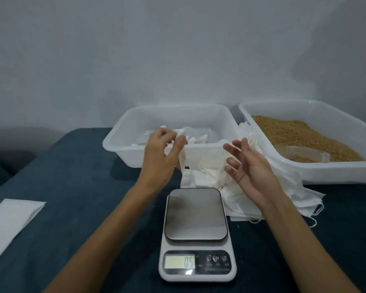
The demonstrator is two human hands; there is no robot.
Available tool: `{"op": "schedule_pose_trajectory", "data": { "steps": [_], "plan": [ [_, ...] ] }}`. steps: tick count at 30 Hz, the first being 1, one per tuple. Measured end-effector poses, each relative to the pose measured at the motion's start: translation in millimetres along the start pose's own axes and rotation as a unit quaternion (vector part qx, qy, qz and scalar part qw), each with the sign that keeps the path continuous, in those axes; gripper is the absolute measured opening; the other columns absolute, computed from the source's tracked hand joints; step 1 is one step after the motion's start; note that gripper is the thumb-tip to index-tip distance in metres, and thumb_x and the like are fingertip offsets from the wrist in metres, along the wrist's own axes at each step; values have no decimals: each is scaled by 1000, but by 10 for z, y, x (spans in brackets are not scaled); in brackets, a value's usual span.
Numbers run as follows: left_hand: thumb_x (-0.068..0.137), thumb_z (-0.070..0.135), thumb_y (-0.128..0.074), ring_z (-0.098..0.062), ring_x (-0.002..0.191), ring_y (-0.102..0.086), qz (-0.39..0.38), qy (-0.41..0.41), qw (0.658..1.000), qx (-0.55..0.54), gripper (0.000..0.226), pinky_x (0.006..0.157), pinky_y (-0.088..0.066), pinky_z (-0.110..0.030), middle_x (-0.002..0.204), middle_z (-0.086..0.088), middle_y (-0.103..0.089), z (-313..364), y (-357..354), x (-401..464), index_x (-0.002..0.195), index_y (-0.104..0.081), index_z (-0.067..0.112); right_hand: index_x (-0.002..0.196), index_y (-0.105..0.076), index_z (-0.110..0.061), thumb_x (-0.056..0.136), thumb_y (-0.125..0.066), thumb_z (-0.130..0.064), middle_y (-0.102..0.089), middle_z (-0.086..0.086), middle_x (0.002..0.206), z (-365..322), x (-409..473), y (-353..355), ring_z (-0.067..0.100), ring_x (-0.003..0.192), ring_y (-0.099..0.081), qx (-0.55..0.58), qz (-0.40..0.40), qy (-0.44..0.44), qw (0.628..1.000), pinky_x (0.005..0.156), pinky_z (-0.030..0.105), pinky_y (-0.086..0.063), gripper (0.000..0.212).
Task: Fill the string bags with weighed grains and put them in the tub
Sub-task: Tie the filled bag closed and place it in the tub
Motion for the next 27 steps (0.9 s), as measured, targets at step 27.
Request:
{"op": "schedule_pose_trajectory", "data": {
  "steps": [27],
  "plan": [
    [95, 32, -73, -7, 78, -59, -166, 20, 967, 190, 14, 74, -51, -35, 85, 7, -67, -392, -420, -54, 91, -70, 19, 87, -75, -18, 101, -53, -45, -70, 3, 86, -17, 3, 7, 11, 56, -57, 8, 8, -18, 1000, 52, 26, -53, 37]
  ]
}}
Point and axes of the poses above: each hand's wrist, its own x-axis towards the middle knuckle, its own y-axis out of the back of the hand, z = x × y, the point moved 8 cm from there along x, towards the middle knuckle
